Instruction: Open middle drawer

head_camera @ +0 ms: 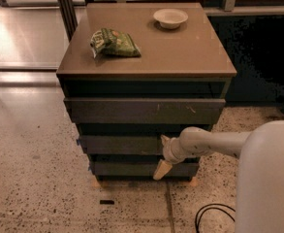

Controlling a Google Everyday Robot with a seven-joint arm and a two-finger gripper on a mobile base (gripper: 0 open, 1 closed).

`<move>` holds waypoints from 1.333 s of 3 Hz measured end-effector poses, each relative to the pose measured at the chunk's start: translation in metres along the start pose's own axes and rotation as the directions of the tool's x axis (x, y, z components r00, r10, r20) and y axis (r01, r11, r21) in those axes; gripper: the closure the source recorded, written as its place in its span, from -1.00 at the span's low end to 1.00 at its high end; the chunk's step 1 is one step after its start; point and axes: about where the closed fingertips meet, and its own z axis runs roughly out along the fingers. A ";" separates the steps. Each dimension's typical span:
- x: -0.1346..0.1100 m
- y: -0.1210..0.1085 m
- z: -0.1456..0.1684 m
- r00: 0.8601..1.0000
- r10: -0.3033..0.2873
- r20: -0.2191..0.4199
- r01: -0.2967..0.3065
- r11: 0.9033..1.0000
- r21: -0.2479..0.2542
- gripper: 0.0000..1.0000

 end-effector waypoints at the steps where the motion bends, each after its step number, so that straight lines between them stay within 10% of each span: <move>1: 0.005 0.002 0.011 1.000 0.017 -0.012 -0.018 0.999 -0.036 -1.00; 4: -0.021 -0.025 0.002 0.999 -0.040 -0.002 0.040 0.999 0.025 -1.00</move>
Offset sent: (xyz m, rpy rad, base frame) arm 0.0012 0.0014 -0.0131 -0.0026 0.0414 0.0014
